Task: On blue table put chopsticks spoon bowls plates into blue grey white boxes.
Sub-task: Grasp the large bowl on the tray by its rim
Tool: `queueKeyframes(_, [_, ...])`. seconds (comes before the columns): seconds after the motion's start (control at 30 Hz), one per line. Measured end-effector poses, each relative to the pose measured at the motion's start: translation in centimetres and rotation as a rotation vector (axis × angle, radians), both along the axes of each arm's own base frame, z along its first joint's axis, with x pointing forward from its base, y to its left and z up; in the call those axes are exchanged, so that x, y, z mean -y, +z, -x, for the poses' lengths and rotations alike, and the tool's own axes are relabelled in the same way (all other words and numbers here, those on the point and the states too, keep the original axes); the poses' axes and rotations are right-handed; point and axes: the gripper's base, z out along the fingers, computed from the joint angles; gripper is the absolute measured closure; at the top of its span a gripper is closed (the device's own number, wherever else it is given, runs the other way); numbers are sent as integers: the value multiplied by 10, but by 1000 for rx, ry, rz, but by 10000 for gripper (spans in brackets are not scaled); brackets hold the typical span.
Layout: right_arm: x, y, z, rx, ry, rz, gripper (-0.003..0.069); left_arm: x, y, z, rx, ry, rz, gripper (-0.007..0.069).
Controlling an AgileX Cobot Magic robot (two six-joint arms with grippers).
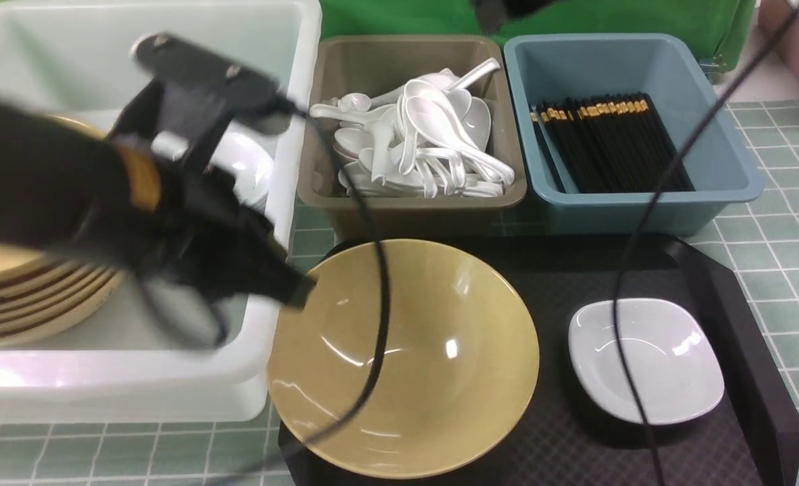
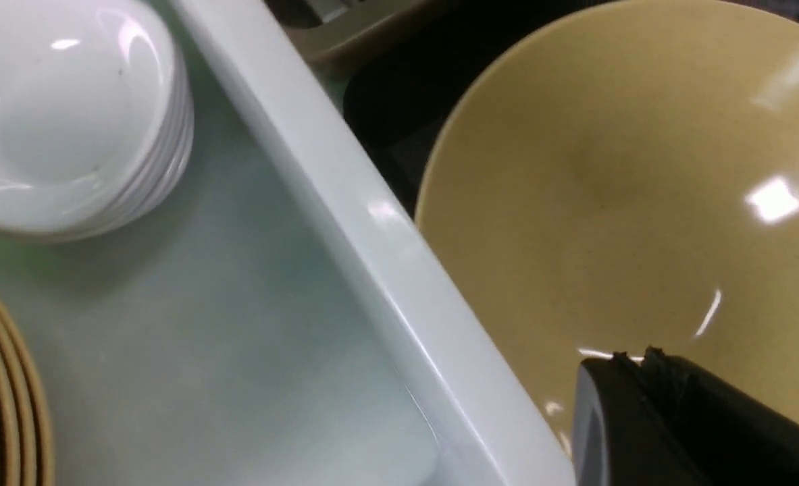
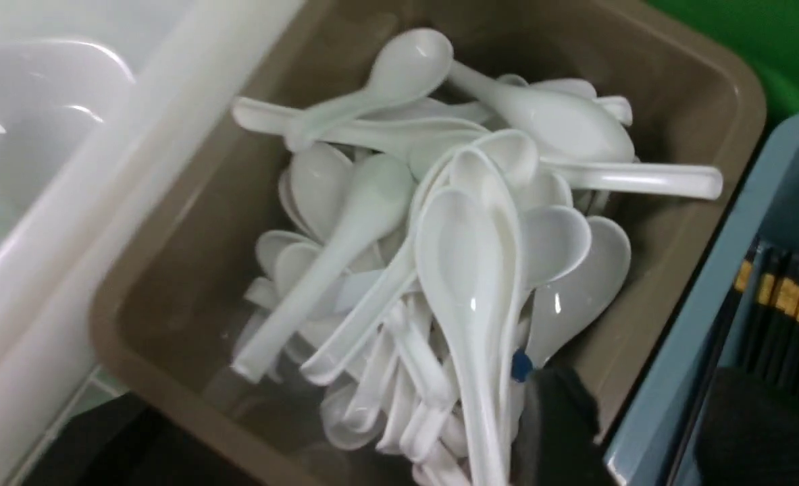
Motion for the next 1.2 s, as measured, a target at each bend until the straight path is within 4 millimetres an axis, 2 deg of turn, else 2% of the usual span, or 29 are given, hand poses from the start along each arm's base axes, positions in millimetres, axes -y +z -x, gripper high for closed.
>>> queueKeyframes(0.03, [0,5,6,4,16,1,417,2,1,-7,-21,-16,-4,623])
queueKeyframes(0.1, [1,21,34,8,71,15,519,12,5,-26,-66,-91,-4,623])
queueKeyframes(0.13, [1,19,36,-5,77,22,526,12,5,-28,-69,-96,-5,623])
queueKeyframes(0.17, [2,21,50,-19,100,35,575,18,7,-36,-82,-136,-9,623])
queueKeyframes(0.2, [6,25,62,-20,114,43,596,23,9,-42,-92,-167,-13,623])
queueKeyframes(0.23, [7,21,68,-43,123,57,612,27,10,-48,-94,-187,-16,623])
queueKeyframes(0.27, [14,22,84,-57,136,72,620,34,10,-57,-115,-213,-25,623])
queueKeyframes(0.37, [28,2,115,-149,150,117,622,44,5,-76,-158,-227,-53,620])
queueKeyframes(0.4, [35,-9,128,-193,153,136,622,48,-2,-86,-193,-220,-79,618])
queueKeyframes(0.5, [44,-30,148,-249,153,158,622,56,-21,-105,-260,-206,-127,608])
queueKeyframes(0.57, [51,-47,164,-281,150,170,622,62,-36,-117,-294,-205,-151,563])
queueKeyframes(0.63, [55,-53,171,-284,151,172,622,65,-45,-122,-308,-215,-166,528])
queueKeyframes(0.73, [63,-76,189,-325,149,190,622,68,-68,-136,-303,-252,-234,387])
queueKeyframes(0.8, [65,-79,192,-333,149,194,622,68,-70,-138,-295,-256,-247,347])
queueKeyframes(0.83, [66,-83,195,-339,148,195,621,68,-72,-142,-263,-261,-260,280])
queueKeyframes(0.87, [66,-83,196,-339,148,196,621,68,-72,-142,-259,-260,-260,273])
queueKeyframes(0.93, [67,-85,195,-332,145,194,620,69,-71,-145,-227,-259,-251,204])
queueKeyframes(1.07, [66,-84,193,-305,140,183,617,71,-78,-147,-241,-260,-250,177])
queueKeyframes(1.2, [65,-84,192,-287,137,177,615,75,-103,-150,-336,-265,-262,168])
